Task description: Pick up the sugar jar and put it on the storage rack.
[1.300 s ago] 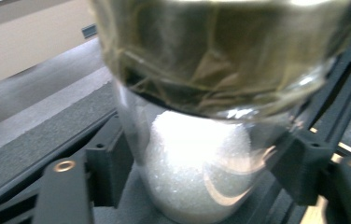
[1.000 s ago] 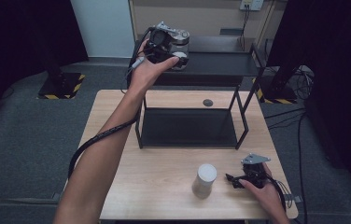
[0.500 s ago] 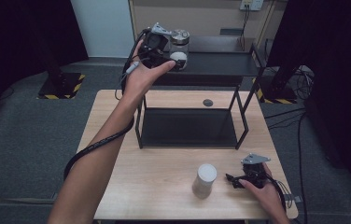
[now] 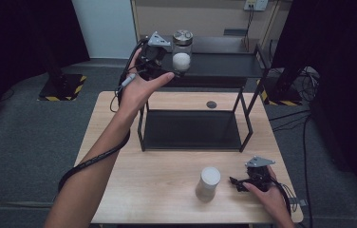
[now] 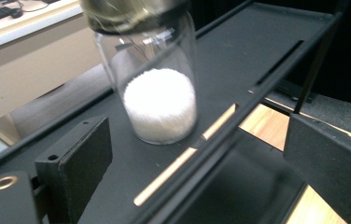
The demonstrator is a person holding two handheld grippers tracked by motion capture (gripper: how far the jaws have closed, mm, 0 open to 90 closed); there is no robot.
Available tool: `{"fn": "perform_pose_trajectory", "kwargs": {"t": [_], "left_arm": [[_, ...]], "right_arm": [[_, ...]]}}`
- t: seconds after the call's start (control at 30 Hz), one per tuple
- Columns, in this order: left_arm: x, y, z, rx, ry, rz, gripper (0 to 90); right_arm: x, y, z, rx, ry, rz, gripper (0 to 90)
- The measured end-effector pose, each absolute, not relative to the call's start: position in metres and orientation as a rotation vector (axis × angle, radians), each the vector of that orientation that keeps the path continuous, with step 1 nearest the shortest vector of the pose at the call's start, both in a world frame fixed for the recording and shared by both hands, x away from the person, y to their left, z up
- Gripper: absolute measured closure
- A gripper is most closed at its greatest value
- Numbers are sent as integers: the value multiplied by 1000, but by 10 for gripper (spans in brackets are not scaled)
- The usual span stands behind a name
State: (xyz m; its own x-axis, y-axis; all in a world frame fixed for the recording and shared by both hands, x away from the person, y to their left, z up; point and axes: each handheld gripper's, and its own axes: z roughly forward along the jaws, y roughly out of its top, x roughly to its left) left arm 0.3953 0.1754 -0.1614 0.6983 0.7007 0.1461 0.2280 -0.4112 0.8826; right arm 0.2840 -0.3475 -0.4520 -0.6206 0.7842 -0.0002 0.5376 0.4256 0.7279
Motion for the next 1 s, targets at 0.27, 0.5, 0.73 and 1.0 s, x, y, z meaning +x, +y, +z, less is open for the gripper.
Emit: {"fn": "perform_pose_trajectory", "kwargs": {"t": [0.27, 0.5, 0.73, 1.0], "left_arm": [[385, 175, -177, 1986, 661, 620, 73], [375, 172, -191, 2007, 615, 613, 73], [369, 169, -214, 2058, 553, 585, 65], [368, 164, -242, 2101, 524, 533, 62]], "right_arm": [[284, -347, -452, 1139, 2346, 1012, 12], [284, -347, -452, 1135, 2346, 1011, 12], [284, -347, -452, 1136, 2346, 1011, 12], [284, -347, -452, 1137, 2346, 1011, 12]]}}
